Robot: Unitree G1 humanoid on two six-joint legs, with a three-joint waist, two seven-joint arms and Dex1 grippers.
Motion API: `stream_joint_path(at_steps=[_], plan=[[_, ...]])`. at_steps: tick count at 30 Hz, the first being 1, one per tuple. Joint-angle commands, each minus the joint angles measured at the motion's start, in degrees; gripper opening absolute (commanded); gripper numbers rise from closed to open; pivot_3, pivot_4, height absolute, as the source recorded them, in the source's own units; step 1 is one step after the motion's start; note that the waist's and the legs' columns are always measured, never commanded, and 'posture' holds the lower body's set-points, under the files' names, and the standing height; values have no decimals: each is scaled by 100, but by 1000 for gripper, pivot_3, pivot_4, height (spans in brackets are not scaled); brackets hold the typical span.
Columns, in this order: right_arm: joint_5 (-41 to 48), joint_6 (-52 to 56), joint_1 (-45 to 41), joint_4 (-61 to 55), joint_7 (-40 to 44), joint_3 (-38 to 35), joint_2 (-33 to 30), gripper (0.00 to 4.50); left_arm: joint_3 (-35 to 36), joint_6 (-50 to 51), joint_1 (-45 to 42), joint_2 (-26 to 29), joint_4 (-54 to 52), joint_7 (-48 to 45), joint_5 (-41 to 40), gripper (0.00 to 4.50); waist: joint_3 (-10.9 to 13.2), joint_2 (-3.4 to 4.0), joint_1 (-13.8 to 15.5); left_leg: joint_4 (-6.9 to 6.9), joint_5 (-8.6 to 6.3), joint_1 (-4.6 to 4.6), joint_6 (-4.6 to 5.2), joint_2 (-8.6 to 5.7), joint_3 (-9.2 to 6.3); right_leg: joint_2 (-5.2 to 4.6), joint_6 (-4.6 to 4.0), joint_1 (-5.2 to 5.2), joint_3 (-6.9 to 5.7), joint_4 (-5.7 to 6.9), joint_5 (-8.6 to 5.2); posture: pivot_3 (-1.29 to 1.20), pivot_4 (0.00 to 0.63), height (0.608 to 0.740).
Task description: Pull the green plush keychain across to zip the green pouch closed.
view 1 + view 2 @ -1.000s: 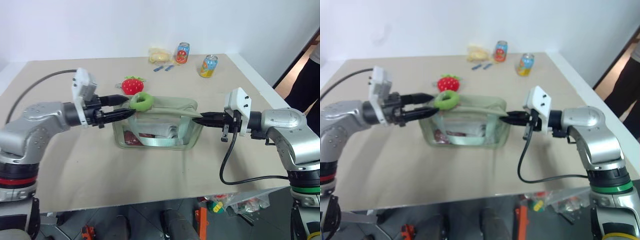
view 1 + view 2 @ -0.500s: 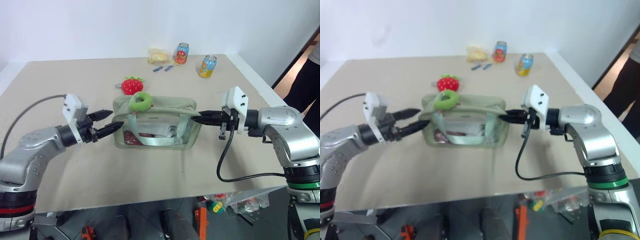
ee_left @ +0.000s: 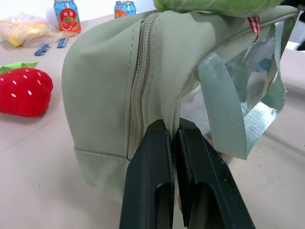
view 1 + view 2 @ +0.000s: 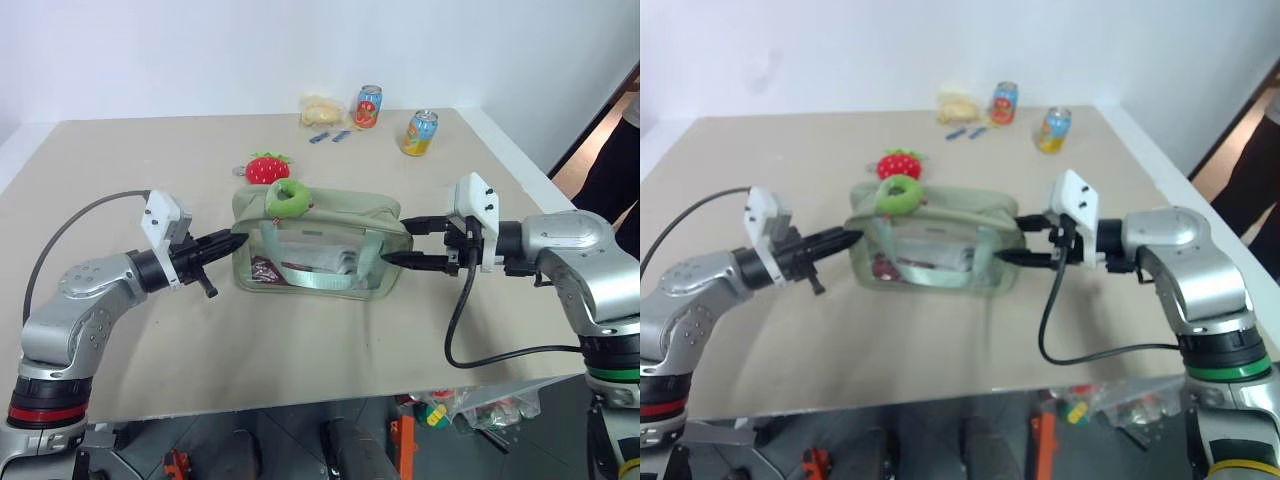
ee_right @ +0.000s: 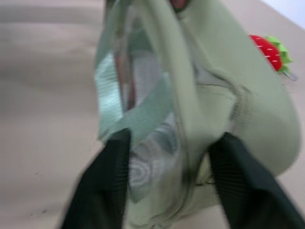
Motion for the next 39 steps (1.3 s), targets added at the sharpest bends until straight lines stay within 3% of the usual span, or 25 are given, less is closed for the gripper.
stream_joint_path(at_steps=[1,2,7,19,24,25,32,33,34,39], plan=[[231,314,-403,-504,17,-155,-171,4170,-45,-103,-129,-17,-52,-118,-16,0,1,0,1,0,-1,1,-1,0,0,0,0,1,-1,0,-1,0,150,740],[325,519,-653,-602,-89,-153,-115,4484,-53,-93,-135,-20,-51,-123,-15,0,3,5,-1,0,-2,0,-2,0,0,0,0,-1,0,0,-1,0,150,740],[152,588,-1512,-748,-544,243,426,4484,-90,-67,-119,-78,-63,-88,-16,0,2,3,-18,0,-2,5,-2,6,-2,5,0,-2,-4,1,0,0,150,740],[-534,95,-2062,-289,-1264,1052,1895,4484,-150,-29,30,-301,-240,276,113,0,1,1,7,0,-2,-8,-2,2,-2,-2,1,-3,-3,0,0,0,150,740],[-725,-82,-1993,-78,-1236,1140,1984,3084,-132,-17,75,-327,-287,348,115,0,0,0,11,1,-1,-7,-2,2,-3,-2,1,-2,-4,1,0,0,150,740],[-847,-208,-1943,-18,-1216,1203,1952,2543,-126,-12,83,-324,-292,360,118,0,0,0,11,1,-2,-6,-2,2,-2,-2,1,-2,-4,1,0,0,150,740],[-1247,-703,-1757,141,-1089,1362,1892,170,-91,12,75,-331,-301,417,75,0,1,1,5,1,-1,-3,-2,3,-2,-1,1,-1,-4,1,0,0,150,740],[-1163,-597,-1774,90,-1071,1310,1907,39,-89,15,70,-331,-300,417,71,0,0,0,5,1,-1,-3,-2,3,-2,-1,1,-1,-4,1,0,0,150,740],[-1101,-515,-1788,54,-1055,1264,1926,39,-88,18,67,-330,-299,417,68,0,0,0,5,1,-2,-2,-2,3,-3,-1,1,0,-4,1,0,0,150,740],[-1119,-707,-1850,6,-1058,1181,1944,1551,-94,43,53,-309,-283,397,66,0,0,0,5,1,-1,-2,-2,3,-3,-1,1,0,-4,1,0,0,150,740]])
